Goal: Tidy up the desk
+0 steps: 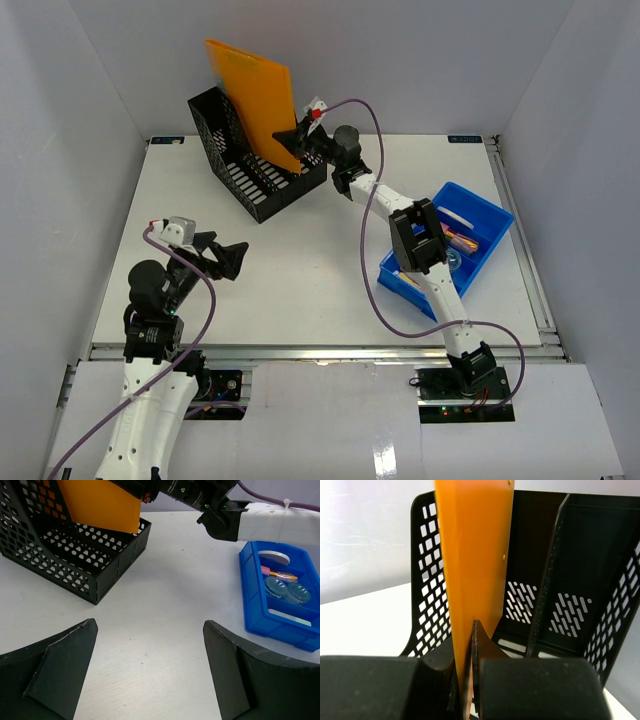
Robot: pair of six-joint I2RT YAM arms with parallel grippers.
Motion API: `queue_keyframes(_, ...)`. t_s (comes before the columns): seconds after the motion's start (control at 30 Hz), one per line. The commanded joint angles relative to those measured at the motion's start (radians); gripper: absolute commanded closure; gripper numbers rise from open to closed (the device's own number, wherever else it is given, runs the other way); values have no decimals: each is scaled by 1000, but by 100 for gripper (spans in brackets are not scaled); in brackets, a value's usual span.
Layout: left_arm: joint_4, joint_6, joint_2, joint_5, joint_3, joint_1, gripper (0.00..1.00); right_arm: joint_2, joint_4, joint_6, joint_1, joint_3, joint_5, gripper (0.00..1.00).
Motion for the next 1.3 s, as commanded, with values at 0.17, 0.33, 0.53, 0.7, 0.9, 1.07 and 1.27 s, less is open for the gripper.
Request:
queue_keyframes(0.17,10,-1,16,28,-6,0,2,40,202,45,2,92,-46,92)
queue_keyframes(0.33,10,-1,24,35,-7,0,2,64,225,45,-2,149,-55,92)
queue_keyframes(0.53,12,-2,27,37,-8,0,2,96,242,46,-2,159,-63,92)
queue_keyframes(0.7,12,-4,34,38,-7,0,2,129,248,34,-8,165,-67,92)
queue_keyframes(0.9,13,-4,41,46,-7,0,2,148,259,38,-13,143,-77,92)
queue_keyframes(1.07,13,-4,40,48,-8,0,2,139,255,34,-14,107,-93,74)
queue_keyframes(1.27,14,-5,27,55,-7,0,2,36,250,48,-26,3,-144,38)
